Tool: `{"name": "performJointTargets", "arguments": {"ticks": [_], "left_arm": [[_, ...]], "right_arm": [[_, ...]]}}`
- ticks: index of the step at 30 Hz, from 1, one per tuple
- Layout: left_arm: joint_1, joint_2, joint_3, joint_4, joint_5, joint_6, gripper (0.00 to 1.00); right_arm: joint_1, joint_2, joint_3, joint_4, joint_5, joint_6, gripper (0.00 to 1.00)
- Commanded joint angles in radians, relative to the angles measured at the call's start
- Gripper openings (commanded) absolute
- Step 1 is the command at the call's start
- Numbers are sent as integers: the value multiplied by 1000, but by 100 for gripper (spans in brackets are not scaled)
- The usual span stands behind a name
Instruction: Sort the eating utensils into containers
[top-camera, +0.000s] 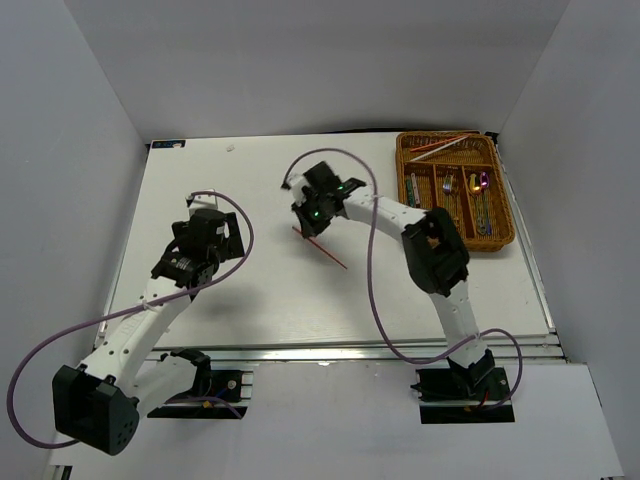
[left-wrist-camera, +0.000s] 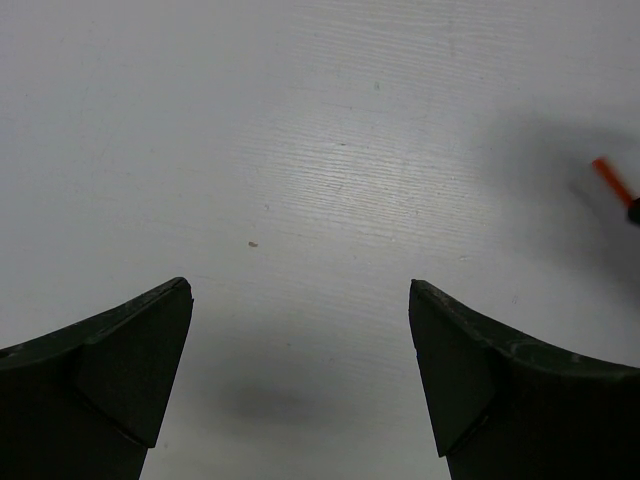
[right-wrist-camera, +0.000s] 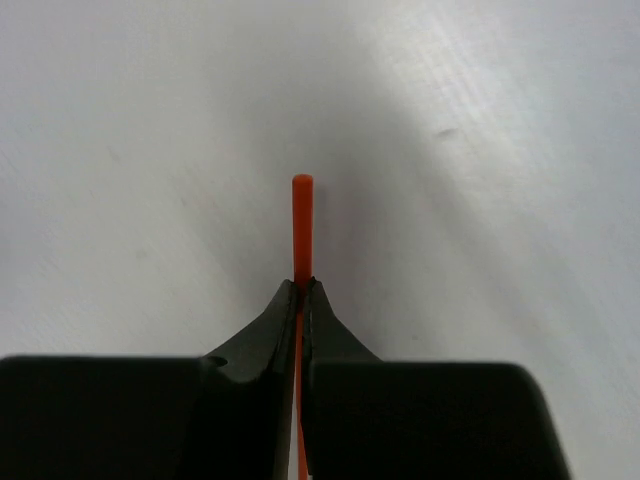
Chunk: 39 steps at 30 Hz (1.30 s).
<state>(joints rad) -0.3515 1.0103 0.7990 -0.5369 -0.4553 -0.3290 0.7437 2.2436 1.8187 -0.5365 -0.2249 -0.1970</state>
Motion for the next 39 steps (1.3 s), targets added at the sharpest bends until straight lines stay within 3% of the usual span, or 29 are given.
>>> {"name": "performJointTargets", "arguments": {"ticks": [1,6,7,10,12,14,17,22,28,39], "left_arm": [[-1,-30,-7,17,3,7,98],[-1,-35,-12,20,7,7,98],[0,-38,-14,20,7,5,98],[-1,-39,-20,26,20,5,98],[-1,-30,-21,31,43,5,98],[-1,-15,-26,34,58,5,98],[-1,-1,-26,31,63,7,98],[0,20,-27,31,69,7,98],[-1,42,-27,26,67,7,98],[-1,44,-29,28,70,8,98]], "right_arm": [[-173,-212,-16,307,-60,400,0],[-493,-199,-2,514,65,796,0],[-574,-193,-43,573,73,953,0],[-682,-148,-102,801,133,1199,0],[-713,-84,-52,823,217,1257,0],[-768,-26,-51,972,222,1362,0],[-816,60,-4,1052,265,1473,0],[-834,215,216,1054,298,1478,0],[-845,335,323,1002,340,1512,0],[-863,246,175,850,414,1506,0]]}}
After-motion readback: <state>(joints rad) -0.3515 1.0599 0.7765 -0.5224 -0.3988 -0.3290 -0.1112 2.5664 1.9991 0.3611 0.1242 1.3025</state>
